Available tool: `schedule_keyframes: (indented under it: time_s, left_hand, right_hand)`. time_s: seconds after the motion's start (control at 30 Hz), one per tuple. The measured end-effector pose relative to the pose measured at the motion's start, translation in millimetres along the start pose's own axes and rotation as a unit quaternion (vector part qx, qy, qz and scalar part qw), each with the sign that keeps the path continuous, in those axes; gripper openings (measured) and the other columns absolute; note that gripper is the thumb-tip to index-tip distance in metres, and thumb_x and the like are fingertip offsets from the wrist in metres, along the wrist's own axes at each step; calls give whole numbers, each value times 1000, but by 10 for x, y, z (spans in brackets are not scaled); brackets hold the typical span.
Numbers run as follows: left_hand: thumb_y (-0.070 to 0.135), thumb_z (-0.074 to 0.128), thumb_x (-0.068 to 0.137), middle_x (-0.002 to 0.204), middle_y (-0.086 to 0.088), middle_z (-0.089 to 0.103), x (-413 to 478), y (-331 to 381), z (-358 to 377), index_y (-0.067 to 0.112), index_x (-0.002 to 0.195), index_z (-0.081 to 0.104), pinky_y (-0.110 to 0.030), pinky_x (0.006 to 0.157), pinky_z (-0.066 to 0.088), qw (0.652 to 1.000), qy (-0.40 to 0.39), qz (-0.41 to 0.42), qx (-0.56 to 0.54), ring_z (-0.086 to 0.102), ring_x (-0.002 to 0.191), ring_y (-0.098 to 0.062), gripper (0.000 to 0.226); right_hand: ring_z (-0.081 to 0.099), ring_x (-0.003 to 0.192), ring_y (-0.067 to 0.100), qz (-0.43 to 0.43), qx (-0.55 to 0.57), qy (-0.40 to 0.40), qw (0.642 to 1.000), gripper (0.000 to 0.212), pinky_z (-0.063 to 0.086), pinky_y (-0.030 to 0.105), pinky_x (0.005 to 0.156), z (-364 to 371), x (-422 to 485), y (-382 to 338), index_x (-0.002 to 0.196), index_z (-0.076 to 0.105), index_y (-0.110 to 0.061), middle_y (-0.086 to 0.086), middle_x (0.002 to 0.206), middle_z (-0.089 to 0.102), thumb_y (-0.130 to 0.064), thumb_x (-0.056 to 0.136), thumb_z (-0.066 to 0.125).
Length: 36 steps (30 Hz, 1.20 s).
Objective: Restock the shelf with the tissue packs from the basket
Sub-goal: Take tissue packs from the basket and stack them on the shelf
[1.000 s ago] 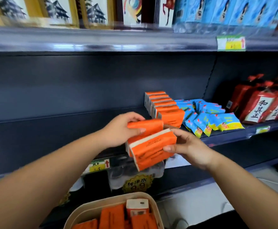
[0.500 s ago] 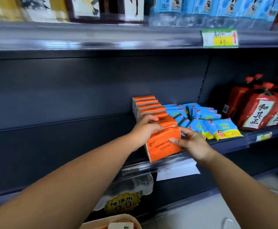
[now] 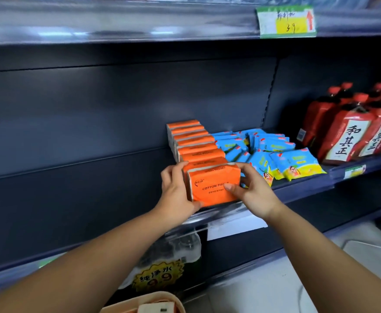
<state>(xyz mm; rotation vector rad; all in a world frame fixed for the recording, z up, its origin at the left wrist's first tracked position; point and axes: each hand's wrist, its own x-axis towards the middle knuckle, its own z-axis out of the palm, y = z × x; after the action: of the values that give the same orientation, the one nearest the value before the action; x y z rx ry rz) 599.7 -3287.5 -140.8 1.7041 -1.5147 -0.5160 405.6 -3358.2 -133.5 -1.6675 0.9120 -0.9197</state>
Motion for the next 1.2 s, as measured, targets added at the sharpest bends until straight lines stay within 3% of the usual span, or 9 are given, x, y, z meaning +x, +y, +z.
schedule_keyframes:
  time_s: [0.13,0.23,0.37,0.53,0.63,0.77,0.87,0.97,1.2]
  left_hand:
    - [8,83,70,139,0,18,-5,33,74,25,151,1,-13,102,21,996,-3,-50,-79,24,127,-4,117]
    - [-3,77,74,145,3,34,44,63,202,22,152,-7,-15,103,34,988,-18,-53,-147,40,131,-8,118]
    - [-20,64,78,139,4,49,100,114,320,26,153,-3,-34,106,45,973,-2,-60,-223,52,122,-10,110]
    - [-10,73,74,140,1,47,118,155,238,24,154,-6,-23,98,47,972,-61,-92,-209,52,123,-15,117]
    - [-15,68,76,133,19,41,137,194,188,13,154,-4,-8,84,46,971,-79,-106,-198,48,120,-12,110]
    - [-7,70,76,136,8,51,145,126,-1,35,151,-18,-23,90,52,973,-139,-117,-143,55,118,-15,123]
    - [3,75,79,140,11,41,49,102,-206,31,154,0,-6,86,36,977,-149,-118,-97,39,120,-3,110]
    - [22,72,86,152,-3,34,-66,118,-474,24,153,14,-21,97,36,983,-139,-119,10,44,119,-12,89]
    - [48,53,94,150,-7,34,-318,28,-1324,20,149,23,-41,107,39,932,-138,-51,332,43,131,-27,69]
  right_hand:
    - [60,105,16,-31,-154,-6,988,68,50,31,89,38,-24,-29,136,33,-29,-11,117,56,5,84,61]
    - [51,118,21,-41,-247,-2,968,85,38,23,95,129,-4,-55,149,14,-27,3,136,44,6,80,52]
    - [38,133,27,-25,-277,10,961,90,29,23,102,218,17,-65,153,9,-21,8,149,27,5,78,51]
    - [33,124,31,-15,-349,54,935,88,28,38,109,229,40,-88,152,18,-22,8,145,33,-6,74,57]
    - [32,125,33,5,-341,49,939,87,28,40,109,229,50,-105,152,18,-24,6,146,33,-8,76,58]
    - [26,131,36,28,-336,38,941,91,29,47,111,209,25,-126,149,16,-34,2,150,18,-12,73,60]
    - [24,134,34,18,-336,33,941,88,29,51,110,173,-21,-198,143,20,-38,-4,150,11,-11,69,60]
    - [23,134,30,7,-355,44,934,85,26,50,110,144,-72,-310,143,23,-36,-5,150,14,-18,72,67]
    - [26,129,30,-48,-532,31,845,68,30,47,101,601,-260,-743,141,29,-30,0,145,24,-41,82,62]
